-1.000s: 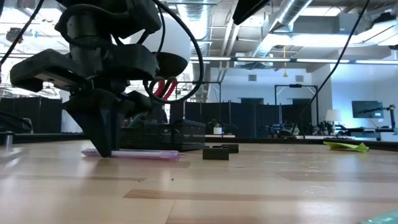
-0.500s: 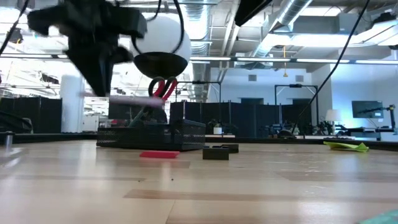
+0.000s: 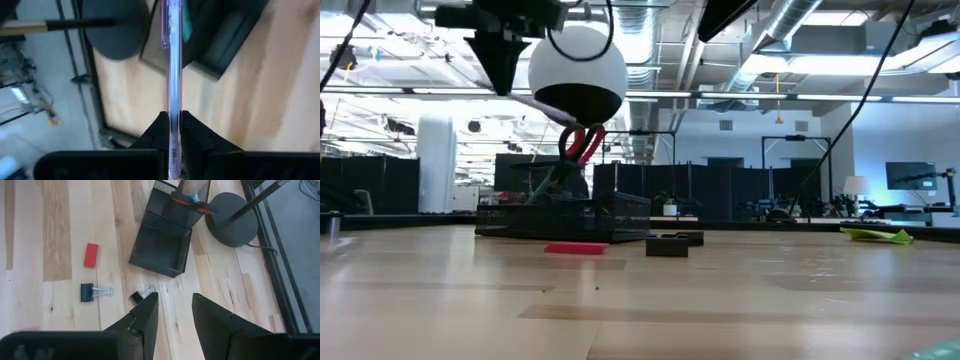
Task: Pick and place office supplies into organizer
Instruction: Put the purple pen into the black desk organizer
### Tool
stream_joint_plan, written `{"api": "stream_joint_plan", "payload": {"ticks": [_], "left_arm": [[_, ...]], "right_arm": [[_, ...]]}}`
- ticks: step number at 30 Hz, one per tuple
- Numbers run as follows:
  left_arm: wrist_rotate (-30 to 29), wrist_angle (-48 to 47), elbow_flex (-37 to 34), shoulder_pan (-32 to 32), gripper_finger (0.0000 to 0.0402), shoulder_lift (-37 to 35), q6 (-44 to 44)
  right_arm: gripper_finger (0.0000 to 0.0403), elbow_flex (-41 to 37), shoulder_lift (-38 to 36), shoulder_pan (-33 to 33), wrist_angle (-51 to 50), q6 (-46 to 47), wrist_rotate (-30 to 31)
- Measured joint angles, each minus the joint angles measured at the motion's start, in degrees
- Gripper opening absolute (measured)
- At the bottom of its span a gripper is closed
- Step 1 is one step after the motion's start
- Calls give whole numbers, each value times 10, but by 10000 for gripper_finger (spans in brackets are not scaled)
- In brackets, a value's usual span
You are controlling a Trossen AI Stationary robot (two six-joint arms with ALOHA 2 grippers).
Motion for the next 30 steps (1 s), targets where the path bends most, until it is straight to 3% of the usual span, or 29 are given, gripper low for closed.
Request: {"api": "stream_joint_plan", "payload": {"ticks": [7,13,18,25,30], "left_arm": [[-43,-7,0,65,1,43,67],[-71,-5,-1,69,4,58,113],[-88,-4,-1,69,3,55,100],[-49,-1,-1,70,1,54,-35],[-82,-3,-1,52,1,54,-176]], "right_arm": [[114,0,0,0,-10,0,-1],[114,0,0,0,-26,0,-1],[114,0,0,0,-33,0,0],[114,-22,0,0,-25,33,3],[114,-114,0,20,20,95,29]]}}
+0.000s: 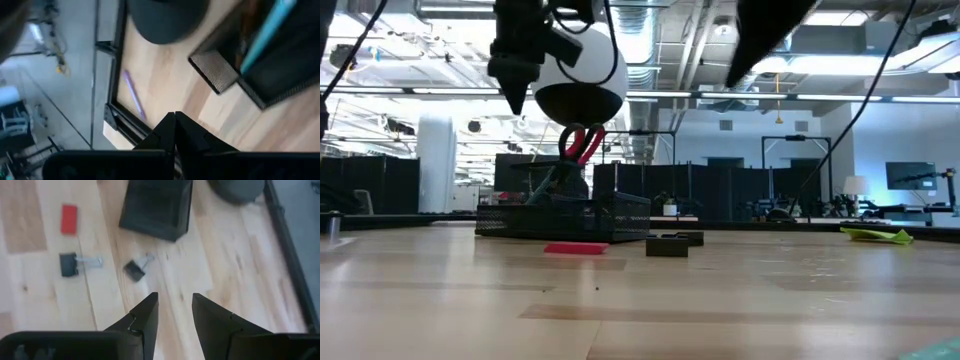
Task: Pick and place office supplies into organizer
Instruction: Put the purple pen into the black desk organizer
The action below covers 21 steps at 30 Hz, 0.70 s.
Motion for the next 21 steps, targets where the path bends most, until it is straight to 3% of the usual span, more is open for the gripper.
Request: {"api": "stream_joint_plan", "payload": {"ticks": [5,10,15,21], "left_arm": [[-42,2,0,-39,0,-9,-83],[-104,12,-23,-99,0,-76,-191],[-171,165,-178,-179,0,-193,-279],[-180,379,-354,-182,0,-347,-211]], "right_arm": [[114,-88,0,35,59,79,49],[114,-112,0,82,43,167,115],[114,-121,0,140,39,218,192],[114,-122,-17,174,3,272,222]]}}
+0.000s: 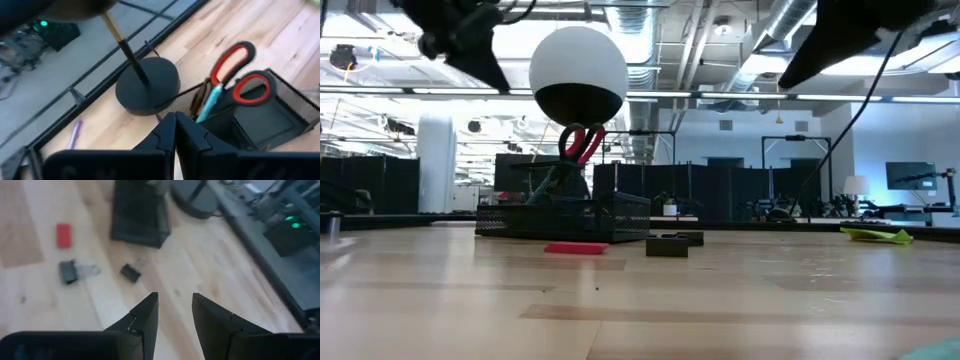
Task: Pick and place office supplies into organizer
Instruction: Put the purple pen into the black desk organizer
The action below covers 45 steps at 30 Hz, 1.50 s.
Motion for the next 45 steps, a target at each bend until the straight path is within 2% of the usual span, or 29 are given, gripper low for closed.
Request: {"api": "stream_joint_plan", "payload": {"ticks": [7,10,13,17,19,23,28,31,37,40,45], "left_arm": [[53,95,-65,105,0,-191,175],[133,192,-96,174,0,-258,268],[235,306,-146,251,0,-301,339],[312,359,-203,361,0,-315,360],[339,360,-219,420,0,-311,365],[443,366,-229,552,0,-273,389],[583,410,-229,712,0,-184,424],[664,419,-229,781,0,-124,465],[675,437,-229,846,0,-37,562],[686,446,-229,856,0,-17,612],[686,458,-229,863,7,14,637]], "right_arm": [[114,-42,-63,11,-45,88,68],[114,-78,-96,4,-39,110,93],[114,-120,-125,-10,-16,134,94],[114,-179,-150,-23,41,126,92],[114,-200,-158,-31,54,113,86],[114,-213,-176,-62,50,98,82],[114,-213,-203,-119,99,9,84],[114,-213,-211,-154,129,-33,84],[114,-213,-209,-215,147,-79,59],[114,-213,-204,-236,146,-79,35],[114,-225,-204,-255,188,-87,-2]]}}
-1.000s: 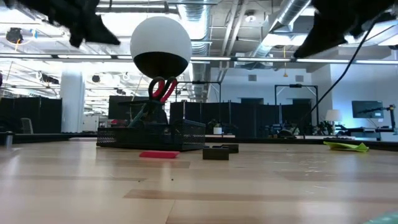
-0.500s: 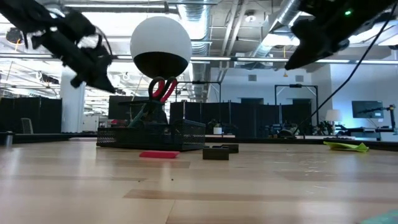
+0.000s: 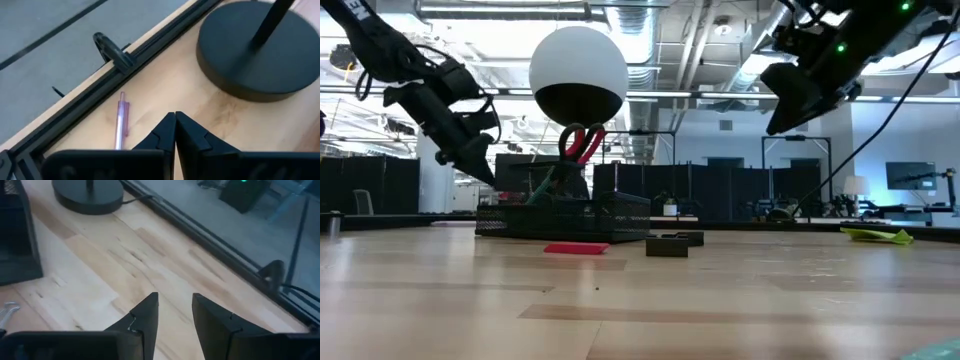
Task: Pick and place office supplies into organizer
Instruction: Put the purple pen into the black desk organizer
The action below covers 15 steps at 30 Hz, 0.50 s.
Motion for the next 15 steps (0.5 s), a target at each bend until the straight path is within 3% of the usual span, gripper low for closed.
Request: {"api": "stream_joint_plan", "payload": {"ticks": [7,15], "left_arm": [[-19,9,17,-3,54,24,-55],[-58,-63,60,-28,134,26,-148]], "right_arm": [[114,-12,0,-5,88,-75,-68],[114,-12,0,-5,139,-112,-78]]}}
